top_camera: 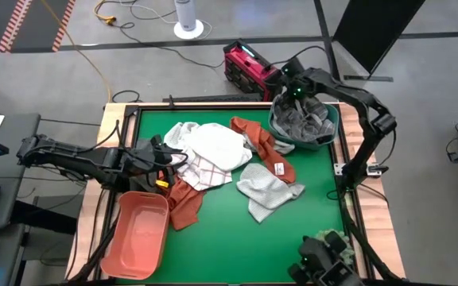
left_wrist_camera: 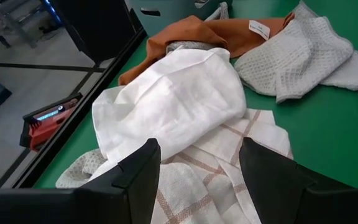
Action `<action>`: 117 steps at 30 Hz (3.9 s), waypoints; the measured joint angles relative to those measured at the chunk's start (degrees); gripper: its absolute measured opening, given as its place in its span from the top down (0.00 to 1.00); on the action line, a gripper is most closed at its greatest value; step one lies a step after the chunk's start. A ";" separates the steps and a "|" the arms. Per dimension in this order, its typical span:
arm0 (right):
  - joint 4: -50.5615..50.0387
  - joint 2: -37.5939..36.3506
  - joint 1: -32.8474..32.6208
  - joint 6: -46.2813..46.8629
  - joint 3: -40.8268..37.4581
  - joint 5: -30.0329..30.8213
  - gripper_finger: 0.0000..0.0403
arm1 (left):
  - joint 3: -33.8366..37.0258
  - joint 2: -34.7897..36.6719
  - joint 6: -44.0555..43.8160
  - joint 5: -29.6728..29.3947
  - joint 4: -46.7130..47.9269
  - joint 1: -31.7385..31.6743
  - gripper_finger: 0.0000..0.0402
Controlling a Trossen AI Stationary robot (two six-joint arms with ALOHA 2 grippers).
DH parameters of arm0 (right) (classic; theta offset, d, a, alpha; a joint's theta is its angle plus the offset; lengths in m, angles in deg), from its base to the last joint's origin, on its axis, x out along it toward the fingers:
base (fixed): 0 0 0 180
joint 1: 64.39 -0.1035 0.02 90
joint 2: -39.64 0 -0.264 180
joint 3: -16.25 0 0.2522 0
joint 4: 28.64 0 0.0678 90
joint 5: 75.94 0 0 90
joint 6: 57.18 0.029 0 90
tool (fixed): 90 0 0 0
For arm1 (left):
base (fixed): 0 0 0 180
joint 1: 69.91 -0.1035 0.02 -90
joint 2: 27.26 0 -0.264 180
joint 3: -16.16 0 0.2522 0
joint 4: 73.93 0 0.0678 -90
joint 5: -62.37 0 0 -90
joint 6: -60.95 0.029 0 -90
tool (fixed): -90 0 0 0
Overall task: Sort towels by color in basket
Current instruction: Put the gray patterned towel into the green bin
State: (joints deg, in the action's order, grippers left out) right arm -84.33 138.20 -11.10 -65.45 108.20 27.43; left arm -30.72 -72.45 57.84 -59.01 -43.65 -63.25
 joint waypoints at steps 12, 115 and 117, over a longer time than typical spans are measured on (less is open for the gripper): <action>-5.48 -10.05 -4.72 0.65 0.07 0.26 0.93 | 0.00 0.00 -0.49 -0.01 -0.04 0.01 0.48; -11.74 -11.14 -16.35 0.59 -16.14 2.88 0.78 | 0.00 -0.02 -2.18 0.10 2.02 0.00 0.48; -15.92 -11.12 -16.39 0.33 -14.19 3.04 0.74 | 0.00 -0.02 -2.25 0.10 2.02 0.00 0.48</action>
State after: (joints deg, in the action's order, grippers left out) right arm -100.24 127.08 -27.49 -65.12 94.02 30.47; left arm -30.72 -72.47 55.59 -58.91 -41.64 -63.25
